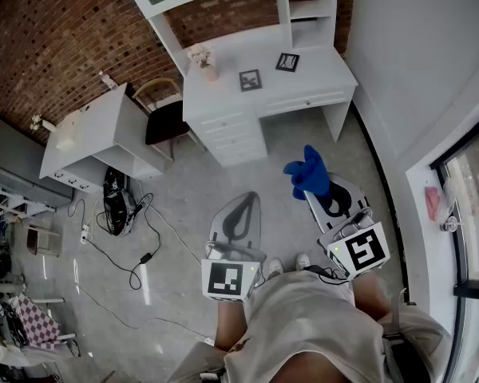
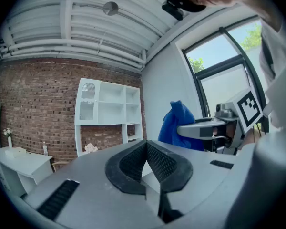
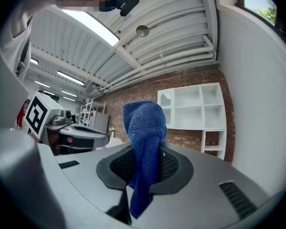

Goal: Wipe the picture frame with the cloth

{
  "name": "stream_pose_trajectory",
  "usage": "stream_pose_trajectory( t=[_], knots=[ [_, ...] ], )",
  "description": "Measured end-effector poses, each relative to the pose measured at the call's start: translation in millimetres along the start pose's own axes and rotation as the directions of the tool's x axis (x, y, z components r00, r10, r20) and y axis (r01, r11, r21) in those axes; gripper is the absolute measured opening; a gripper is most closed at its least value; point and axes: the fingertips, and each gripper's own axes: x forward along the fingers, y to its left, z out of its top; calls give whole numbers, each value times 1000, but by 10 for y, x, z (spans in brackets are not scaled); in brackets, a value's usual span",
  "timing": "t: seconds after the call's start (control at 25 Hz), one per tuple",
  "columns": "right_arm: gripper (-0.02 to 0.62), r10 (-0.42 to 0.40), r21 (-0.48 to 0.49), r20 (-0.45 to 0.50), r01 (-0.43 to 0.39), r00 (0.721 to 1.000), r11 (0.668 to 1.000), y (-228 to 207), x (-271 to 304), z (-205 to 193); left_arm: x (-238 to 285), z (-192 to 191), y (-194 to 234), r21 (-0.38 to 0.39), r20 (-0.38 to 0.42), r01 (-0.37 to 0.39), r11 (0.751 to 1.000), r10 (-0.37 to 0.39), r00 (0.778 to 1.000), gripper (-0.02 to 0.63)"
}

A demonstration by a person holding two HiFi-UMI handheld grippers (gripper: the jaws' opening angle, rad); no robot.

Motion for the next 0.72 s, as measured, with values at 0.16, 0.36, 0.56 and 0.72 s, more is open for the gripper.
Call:
stream_pose_trajectory(
  t=[0.16,0.36,0.56,0.72],
  knots=[
    [70,11,37,4,-11,1000,999,-131,-34,-48,104,-6,-120,11,-3,-5,1000,5,1000,0],
    [87,28,68,13,-29,1000,997,-256,-72,-142,190,-94,-187,6,-11,-37,999,37,999,0],
    [87,47,66,9,-48,999,997,-313,-20,-151,275,-54,-176,-7,-16,-62,998,61,998,0],
    [87,60,63,9,-61,998,996,-358,91,-153,366,-37,-120,-6,-3,-67,998,67,998,0]
  ],
)
